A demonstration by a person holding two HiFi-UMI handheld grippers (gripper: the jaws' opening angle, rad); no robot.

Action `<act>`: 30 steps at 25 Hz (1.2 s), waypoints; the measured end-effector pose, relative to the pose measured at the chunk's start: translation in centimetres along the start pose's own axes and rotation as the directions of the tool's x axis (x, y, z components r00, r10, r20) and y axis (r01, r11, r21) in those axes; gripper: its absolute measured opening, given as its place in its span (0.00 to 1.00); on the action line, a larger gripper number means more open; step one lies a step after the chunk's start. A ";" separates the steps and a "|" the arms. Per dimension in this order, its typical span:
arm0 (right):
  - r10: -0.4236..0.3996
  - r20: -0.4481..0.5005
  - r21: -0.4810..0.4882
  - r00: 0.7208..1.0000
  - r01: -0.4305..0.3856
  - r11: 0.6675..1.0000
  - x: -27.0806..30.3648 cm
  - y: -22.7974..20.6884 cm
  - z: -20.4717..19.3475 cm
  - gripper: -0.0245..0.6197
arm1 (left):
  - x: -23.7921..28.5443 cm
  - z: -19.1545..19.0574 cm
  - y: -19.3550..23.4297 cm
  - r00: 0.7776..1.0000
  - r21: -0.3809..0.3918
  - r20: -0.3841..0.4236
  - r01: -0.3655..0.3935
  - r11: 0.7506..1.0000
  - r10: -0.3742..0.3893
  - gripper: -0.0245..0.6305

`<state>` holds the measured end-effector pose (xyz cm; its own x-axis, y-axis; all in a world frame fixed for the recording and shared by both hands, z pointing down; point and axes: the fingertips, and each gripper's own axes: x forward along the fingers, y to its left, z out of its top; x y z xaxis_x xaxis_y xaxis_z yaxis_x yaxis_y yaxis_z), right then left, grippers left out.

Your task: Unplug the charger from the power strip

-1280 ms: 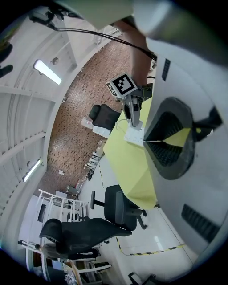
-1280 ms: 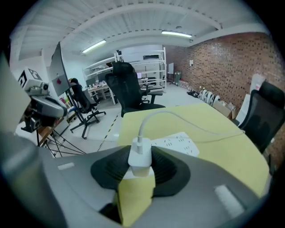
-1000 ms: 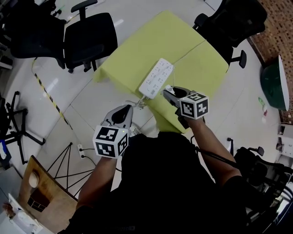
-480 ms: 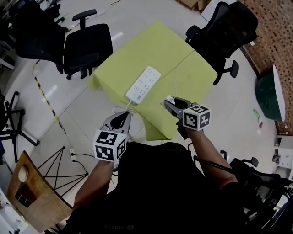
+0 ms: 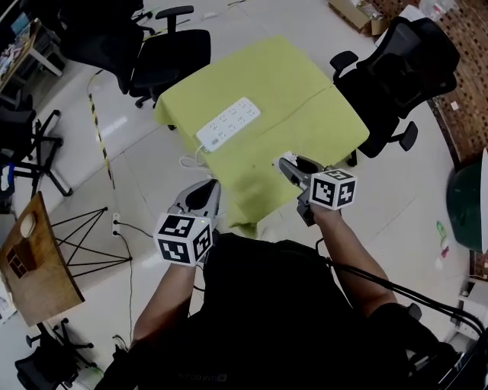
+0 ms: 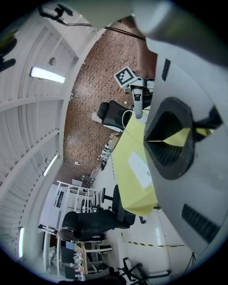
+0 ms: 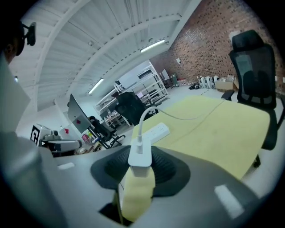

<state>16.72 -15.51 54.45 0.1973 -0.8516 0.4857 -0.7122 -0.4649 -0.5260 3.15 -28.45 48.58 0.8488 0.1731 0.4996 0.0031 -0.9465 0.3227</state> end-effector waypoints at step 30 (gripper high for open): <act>-0.026 -0.267 0.232 0.963 0.091 0.968 4.1 -8.6 -4.6 0.25 | -0.2 0.3 1.6 0.995 -0.104 0.044 -0.088 0.991 0.093 0.05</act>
<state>20.58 -13.93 64.15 0.0288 -0.7437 0.6679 -0.5152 -0.5836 -0.6276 3.16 -30.08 48.76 0.8678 0.0719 0.4916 -0.1268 -0.9247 0.3591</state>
